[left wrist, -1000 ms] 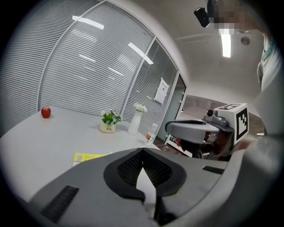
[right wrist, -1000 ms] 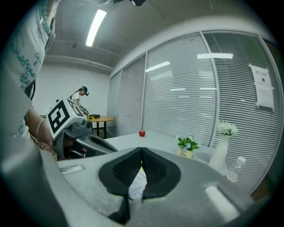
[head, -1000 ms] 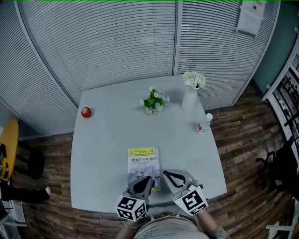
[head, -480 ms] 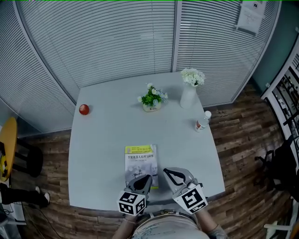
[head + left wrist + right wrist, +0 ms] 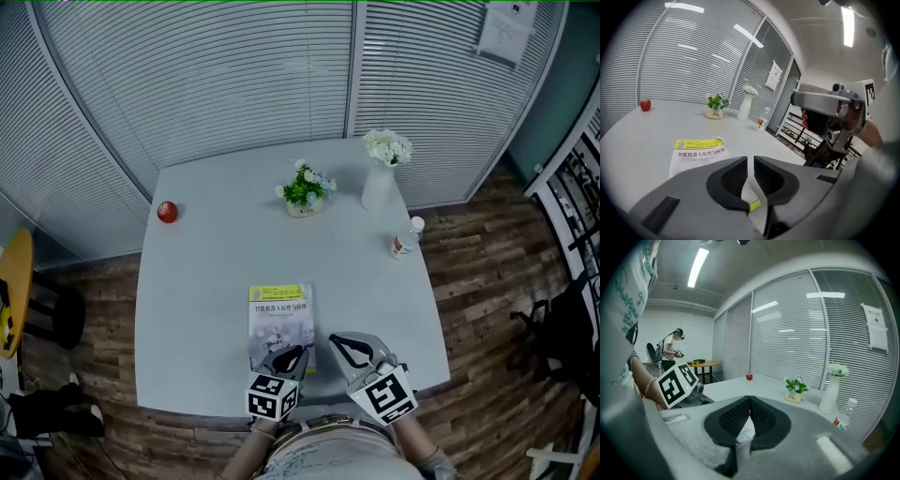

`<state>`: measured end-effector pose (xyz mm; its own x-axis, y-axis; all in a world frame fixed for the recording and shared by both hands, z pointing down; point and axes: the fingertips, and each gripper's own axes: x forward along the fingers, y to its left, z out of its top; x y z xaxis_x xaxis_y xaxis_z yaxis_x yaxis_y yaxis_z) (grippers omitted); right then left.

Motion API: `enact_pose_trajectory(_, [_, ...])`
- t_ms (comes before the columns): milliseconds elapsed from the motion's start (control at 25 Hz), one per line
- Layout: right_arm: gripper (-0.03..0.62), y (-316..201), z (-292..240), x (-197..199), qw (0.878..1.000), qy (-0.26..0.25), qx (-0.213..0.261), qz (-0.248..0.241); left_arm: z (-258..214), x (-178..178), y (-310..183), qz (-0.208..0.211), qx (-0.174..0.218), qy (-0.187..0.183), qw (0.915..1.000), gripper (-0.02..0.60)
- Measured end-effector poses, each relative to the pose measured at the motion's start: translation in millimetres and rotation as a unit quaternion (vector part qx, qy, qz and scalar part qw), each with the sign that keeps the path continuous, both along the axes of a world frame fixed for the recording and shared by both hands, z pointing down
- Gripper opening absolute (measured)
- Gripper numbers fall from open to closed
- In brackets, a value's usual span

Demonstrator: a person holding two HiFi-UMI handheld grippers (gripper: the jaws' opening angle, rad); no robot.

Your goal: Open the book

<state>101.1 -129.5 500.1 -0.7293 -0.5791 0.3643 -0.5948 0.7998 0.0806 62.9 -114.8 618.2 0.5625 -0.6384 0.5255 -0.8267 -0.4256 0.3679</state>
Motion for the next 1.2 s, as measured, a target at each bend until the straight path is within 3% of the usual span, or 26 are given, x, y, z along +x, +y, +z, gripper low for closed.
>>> enact_pose_trajectory(320, [0.003, -1.3, 1.6, 2.1, 1.0, -0.003, -0.001, 0.003, 44.8, 9.4, -4.0, 0.027, -0.038, -0.069, 0.9966, 0.098])
enact_pose_trajectory(760, [0.003, -2.1, 4.6, 13.7, 1.0, -0.001, -0.007, 0.012, 94.6, 14.2, -3.0, 0.067, -0.059, -0.193, 0.9771, 0.212])
enact_pose_trajectory(1200, [0.003, 3.5, 2.8, 17.7, 1.0, 0.002, -0.015, 0.012, 106.5, 17.0, -4.3, 0.075, -0.059, -0.234, 0.9675, 0.238])
